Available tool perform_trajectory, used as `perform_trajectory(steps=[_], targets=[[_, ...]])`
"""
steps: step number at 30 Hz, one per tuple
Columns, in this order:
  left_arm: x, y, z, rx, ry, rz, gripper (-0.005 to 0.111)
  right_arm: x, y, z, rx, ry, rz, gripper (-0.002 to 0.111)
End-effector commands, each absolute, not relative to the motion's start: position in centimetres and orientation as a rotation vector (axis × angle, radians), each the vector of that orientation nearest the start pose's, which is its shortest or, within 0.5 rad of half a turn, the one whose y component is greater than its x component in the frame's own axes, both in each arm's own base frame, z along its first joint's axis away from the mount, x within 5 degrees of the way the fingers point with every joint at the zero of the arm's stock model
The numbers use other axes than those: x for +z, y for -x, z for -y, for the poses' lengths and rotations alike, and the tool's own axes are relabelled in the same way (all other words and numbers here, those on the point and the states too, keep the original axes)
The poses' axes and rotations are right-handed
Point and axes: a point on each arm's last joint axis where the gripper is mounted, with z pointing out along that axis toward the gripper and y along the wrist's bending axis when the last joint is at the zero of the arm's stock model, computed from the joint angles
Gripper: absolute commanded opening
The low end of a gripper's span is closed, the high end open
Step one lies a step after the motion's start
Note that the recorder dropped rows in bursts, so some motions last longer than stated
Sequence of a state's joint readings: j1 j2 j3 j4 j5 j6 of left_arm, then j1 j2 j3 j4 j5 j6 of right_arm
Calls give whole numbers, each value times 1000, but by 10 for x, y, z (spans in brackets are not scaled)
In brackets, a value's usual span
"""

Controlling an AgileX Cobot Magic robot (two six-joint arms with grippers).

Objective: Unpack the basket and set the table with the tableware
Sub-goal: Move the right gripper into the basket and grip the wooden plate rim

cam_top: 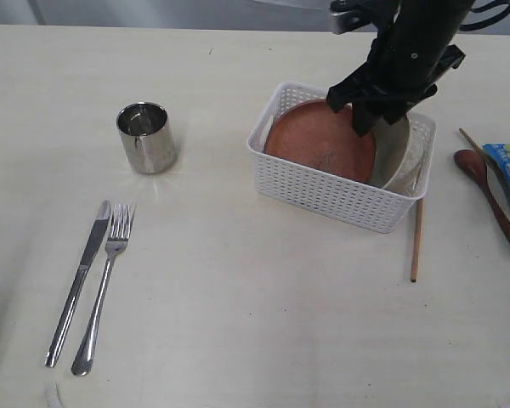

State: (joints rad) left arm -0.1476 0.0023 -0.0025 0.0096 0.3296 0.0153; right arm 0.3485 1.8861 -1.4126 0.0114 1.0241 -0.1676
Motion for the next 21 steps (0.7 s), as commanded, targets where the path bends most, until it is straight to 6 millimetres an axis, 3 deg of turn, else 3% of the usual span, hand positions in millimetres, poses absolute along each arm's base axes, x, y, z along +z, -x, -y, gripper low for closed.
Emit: perform_trajectory(steps=[1,6,12,21], targets=[[184,-53,8,-95,-153,-1799,0,207,-360,-133,23,730,-2907,47],[184,-53,8,-95,-153,-1799,0,191,-363,-134,18,721,-2955,47],[184,-53,8,-95,-153,-1799,0,185,-367,-135,23,689,-2941,47],[184,-53,8,-95,-153,-1799,0,168,-368,-152,29,708,-2934,47]])
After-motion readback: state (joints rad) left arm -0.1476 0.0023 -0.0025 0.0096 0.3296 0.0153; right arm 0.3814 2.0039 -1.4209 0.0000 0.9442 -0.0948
